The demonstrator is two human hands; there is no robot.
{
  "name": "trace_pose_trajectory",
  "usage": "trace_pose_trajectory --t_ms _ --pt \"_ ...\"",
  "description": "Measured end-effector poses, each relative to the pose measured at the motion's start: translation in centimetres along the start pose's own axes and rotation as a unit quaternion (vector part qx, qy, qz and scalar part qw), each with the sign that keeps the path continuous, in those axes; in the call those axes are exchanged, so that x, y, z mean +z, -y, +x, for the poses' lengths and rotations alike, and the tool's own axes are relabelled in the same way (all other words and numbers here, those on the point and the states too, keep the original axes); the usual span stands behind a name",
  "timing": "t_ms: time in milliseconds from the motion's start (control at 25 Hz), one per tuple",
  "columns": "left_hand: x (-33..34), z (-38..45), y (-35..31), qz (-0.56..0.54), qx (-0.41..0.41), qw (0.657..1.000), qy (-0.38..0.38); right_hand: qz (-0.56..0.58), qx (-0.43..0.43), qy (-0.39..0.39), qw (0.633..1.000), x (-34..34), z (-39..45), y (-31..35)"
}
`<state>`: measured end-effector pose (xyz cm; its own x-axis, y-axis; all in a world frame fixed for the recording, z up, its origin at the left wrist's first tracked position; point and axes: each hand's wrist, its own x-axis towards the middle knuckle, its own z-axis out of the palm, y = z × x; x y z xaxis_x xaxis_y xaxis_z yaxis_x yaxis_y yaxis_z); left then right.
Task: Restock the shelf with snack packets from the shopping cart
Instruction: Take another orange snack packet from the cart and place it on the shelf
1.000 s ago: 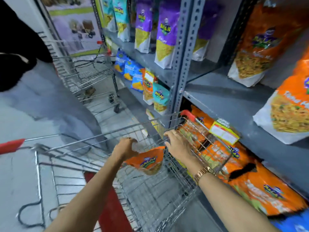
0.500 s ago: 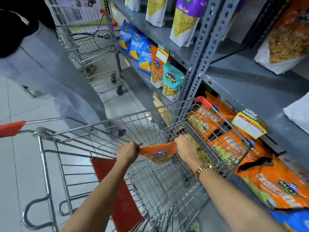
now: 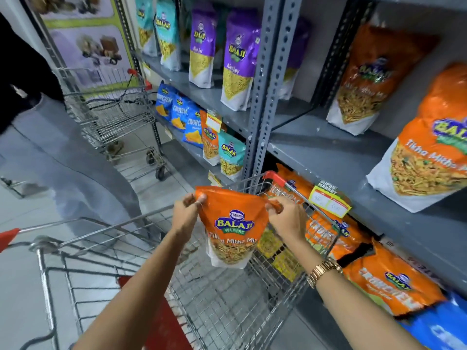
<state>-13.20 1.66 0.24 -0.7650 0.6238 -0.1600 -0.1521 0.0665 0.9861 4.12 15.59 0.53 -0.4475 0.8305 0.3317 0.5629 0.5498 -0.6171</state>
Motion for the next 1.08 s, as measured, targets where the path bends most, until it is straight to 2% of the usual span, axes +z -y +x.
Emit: trace_pose_trajectory --t_ms 80,240,560,800,1080 --pt "2.1 0.7 -3.6 -0.024 0.043 0.999 0.009 0.046 -0.011 -0.083 0.995 -3.0 1.5 1.2" --pt "7.5 3.1 -11.1 -0.081 0.093 0.992 0.003 0.093 -0.064 -0.178 0.978 -9.4 6.5 3.8" --pt "18.9 7.8 -22.1 -0.113 0.166 0.978 0.051 0.090 -0.115 -0.291 0.945 -19.1 16.4 3.0" --pt "25.6 12.5 -22.7 -0.098 0.144 0.982 0.073 0.050 -0.088 -0.299 0.949 -19.9 21.6 -0.5" --pt "29.3 17.2 -23.0 -0.079 0.108 0.989 0.069 0.050 -0.054 -0.264 0.962 -18.5 25.3 -3.0"
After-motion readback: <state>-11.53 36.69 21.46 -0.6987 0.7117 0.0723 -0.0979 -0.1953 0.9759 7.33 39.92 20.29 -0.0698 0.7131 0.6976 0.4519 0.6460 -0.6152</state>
